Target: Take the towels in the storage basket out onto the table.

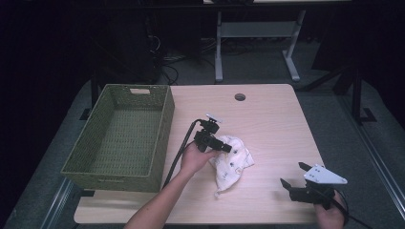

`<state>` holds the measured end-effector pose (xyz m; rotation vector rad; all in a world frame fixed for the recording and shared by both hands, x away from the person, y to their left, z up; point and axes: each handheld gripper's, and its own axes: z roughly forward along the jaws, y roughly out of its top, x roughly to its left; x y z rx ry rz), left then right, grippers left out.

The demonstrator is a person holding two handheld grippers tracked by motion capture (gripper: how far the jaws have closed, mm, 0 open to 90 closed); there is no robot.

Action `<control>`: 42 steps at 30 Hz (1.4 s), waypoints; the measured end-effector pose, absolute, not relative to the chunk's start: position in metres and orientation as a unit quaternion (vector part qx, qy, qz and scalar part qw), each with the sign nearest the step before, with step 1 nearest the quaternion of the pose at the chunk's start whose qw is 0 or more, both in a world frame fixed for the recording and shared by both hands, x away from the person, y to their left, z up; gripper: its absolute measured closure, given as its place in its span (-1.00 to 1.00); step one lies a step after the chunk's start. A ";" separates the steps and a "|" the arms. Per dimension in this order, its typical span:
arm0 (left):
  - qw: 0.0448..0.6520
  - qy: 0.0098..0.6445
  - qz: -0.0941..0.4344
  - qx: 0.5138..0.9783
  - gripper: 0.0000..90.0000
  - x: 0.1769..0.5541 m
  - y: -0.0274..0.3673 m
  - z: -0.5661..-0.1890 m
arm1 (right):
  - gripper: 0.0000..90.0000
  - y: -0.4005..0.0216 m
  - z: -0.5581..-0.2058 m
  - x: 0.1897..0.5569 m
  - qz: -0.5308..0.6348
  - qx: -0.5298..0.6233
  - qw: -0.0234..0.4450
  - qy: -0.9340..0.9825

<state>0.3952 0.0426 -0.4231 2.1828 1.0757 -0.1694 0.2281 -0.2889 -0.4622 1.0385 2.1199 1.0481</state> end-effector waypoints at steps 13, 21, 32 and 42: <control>0.356 0.401 -0.040 0.843 -0.08 0.386 0.053 -0.412 | -0.70 -0.289 -0.462 0.228 0.389 0.387 0.275 0.790; 0.367 0.388 -0.036 0.845 -0.21 0.376 0.057 -0.409 | -0.70 -0.288 -0.462 0.228 0.389 0.383 0.277 0.791; 0.383 0.376 -0.026 0.843 -0.33 0.362 0.064 -0.405 | -0.70 -0.288 -0.463 0.228 0.389 0.385 0.276 0.790; 0.386 0.369 -0.012 0.845 -0.37 0.349 0.074 -0.407 | -0.70 -0.288 -0.463 0.229 0.386 0.384 0.275 0.792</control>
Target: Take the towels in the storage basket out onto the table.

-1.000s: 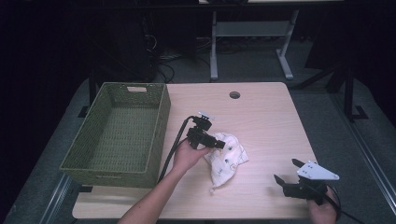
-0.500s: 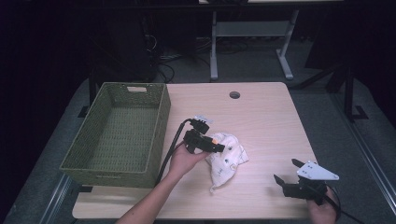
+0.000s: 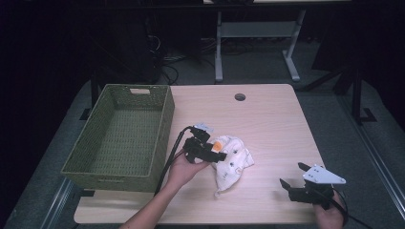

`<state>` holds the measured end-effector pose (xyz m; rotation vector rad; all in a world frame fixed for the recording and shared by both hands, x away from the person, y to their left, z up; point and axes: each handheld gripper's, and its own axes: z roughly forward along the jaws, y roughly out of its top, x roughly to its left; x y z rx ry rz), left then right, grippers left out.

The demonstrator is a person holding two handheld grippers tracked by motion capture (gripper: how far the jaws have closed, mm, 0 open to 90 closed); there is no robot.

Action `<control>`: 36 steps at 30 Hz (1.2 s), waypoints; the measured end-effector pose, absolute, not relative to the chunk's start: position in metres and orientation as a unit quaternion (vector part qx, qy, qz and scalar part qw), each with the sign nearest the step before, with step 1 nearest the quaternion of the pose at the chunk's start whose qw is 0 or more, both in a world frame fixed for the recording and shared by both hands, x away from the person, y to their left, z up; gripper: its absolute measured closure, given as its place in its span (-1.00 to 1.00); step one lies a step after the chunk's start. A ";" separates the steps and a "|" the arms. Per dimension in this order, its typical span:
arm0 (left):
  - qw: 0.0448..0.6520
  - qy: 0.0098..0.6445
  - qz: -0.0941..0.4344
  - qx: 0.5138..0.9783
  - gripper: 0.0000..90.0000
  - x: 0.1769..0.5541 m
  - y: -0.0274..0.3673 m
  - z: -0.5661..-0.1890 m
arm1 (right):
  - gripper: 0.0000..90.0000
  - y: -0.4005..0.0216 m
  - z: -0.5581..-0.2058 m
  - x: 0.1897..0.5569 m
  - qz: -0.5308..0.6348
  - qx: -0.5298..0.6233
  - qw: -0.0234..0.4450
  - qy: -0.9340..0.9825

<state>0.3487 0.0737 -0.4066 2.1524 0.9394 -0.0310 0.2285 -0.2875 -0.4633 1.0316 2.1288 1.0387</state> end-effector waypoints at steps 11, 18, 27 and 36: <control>0.387 0.358 -0.005 0.850 -0.39 0.330 0.084 -0.410 | -0.70 -0.287 -0.464 0.229 0.386 0.383 0.275 0.793; 0.398 0.353 -0.009 0.846 -0.40 0.318 0.090 -0.413 | -0.70 -0.287 -0.464 0.228 0.386 0.384 0.276 0.792; 0.407 0.350 -0.014 0.844 -0.40 0.303 0.101 -0.418 | -0.70 -0.286 -0.464 0.228 0.385 0.384 0.274 0.793; 0.426 0.340 0.001 0.838 -0.40 0.287 0.111 -0.423 | -0.70 -0.285 -0.465 0.229 0.383 0.384 0.274 0.794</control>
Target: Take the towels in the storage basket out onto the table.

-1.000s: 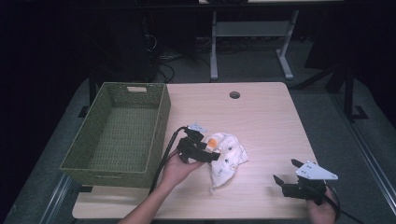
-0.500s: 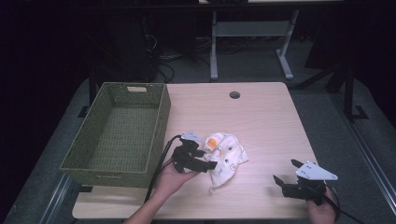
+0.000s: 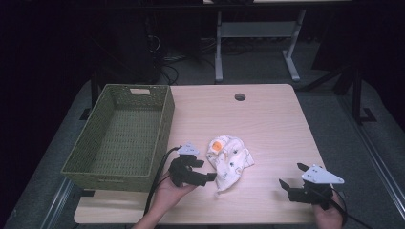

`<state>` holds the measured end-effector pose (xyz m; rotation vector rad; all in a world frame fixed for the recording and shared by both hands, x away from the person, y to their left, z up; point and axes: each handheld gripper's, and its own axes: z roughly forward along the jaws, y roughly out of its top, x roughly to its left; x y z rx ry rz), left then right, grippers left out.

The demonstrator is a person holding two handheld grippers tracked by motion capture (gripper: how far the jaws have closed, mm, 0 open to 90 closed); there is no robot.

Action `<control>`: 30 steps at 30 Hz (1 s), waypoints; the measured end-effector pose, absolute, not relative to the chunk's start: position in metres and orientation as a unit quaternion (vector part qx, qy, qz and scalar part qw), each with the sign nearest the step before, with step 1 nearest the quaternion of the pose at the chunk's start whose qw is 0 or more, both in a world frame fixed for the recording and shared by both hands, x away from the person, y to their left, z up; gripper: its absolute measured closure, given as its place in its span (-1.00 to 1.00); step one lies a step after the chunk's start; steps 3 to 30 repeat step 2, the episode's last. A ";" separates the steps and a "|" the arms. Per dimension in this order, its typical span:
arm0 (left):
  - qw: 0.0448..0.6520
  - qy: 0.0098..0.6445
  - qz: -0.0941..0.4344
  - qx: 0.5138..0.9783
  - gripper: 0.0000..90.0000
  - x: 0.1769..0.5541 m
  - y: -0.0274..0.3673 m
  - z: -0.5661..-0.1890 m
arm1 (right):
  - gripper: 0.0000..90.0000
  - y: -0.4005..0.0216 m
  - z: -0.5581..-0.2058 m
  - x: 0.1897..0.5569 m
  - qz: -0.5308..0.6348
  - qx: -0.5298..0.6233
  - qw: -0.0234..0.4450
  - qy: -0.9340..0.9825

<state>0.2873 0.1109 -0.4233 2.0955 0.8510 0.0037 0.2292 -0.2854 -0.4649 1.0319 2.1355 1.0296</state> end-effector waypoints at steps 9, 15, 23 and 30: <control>0.425 0.333 0.007 0.842 -0.40 0.283 0.111 -0.426 | -0.70 -0.286 -0.465 0.230 0.381 0.381 0.275 0.796; 0.425 0.333 0.007 0.842 -0.40 0.283 0.111 -0.426 | -0.70 -0.286 -0.465 0.230 0.381 0.381 0.275 0.796; 0.425 0.333 0.007 0.842 -0.40 0.283 0.111 -0.426 | -0.70 -0.286 -0.465 0.230 0.381 0.381 0.275 0.796; 0.425 0.333 0.007 0.842 -0.40 0.283 0.111 -0.426 | -0.70 -0.286 -0.465 0.230 0.381 0.381 0.275 0.796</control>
